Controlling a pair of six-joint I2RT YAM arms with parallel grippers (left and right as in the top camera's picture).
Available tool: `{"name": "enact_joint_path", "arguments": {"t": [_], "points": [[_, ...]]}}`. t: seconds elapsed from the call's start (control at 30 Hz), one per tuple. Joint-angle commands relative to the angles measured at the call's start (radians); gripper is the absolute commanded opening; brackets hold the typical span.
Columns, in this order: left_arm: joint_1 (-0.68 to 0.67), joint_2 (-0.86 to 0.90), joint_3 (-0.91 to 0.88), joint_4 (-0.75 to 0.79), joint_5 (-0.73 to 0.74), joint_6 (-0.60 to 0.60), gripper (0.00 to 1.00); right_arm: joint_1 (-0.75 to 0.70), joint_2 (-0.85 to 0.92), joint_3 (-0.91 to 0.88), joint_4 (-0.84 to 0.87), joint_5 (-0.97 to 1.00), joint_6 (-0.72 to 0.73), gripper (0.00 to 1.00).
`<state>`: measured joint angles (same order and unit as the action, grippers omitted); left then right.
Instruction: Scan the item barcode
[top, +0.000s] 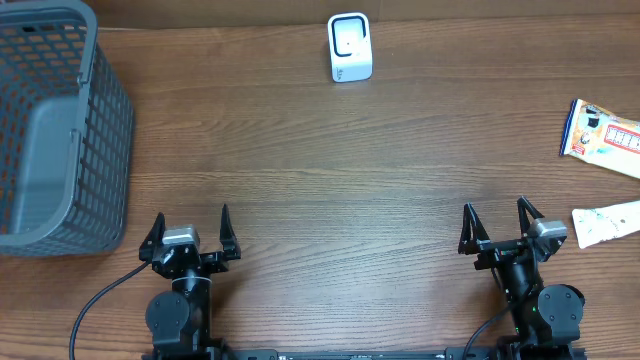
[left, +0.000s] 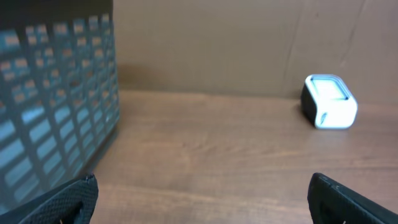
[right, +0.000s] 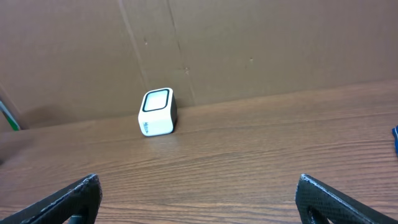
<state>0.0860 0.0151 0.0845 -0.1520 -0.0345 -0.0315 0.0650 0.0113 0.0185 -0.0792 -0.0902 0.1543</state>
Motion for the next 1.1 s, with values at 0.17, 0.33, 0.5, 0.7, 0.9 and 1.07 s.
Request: {"name": "enact_joint_path", "arguments": {"t": [0.17,0.33,0.5,0.7,0.9,1.07], "points": [[0.003,-0.012,-0.019,-0.060,-0.075,-0.019,1.00,-0.006,-0.005,-0.011,0.004,-0.004,0.003,1.00],[0.003,-0.012,-0.019,-0.061,-0.062,-0.021,1.00,-0.006,-0.005,-0.011,0.004,-0.004,0.003,1.00],[0.004,-0.011,-0.019,-0.061,-0.062,-0.021,1.00,-0.006,-0.005,-0.011,0.004,-0.004,0.003,1.00],[0.004,-0.011,-0.019,-0.061,-0.062,-0.021,1.00,-0.006,-0.005,-0.011,0.004,-0.004,0.003,1.00],[0.004,-0.011,-0.019,-0.061,-0.062,-0.021,1.00,-0.006,-0.005,-0.011,0.004,-0.004,0.003,1.00],[0.004,-0.011,-0.019,-0.061,-0.062,-0.021,1.00,-0.006,-0.005,-0.011,0.004,-0.004,0.003,1.00]]}}
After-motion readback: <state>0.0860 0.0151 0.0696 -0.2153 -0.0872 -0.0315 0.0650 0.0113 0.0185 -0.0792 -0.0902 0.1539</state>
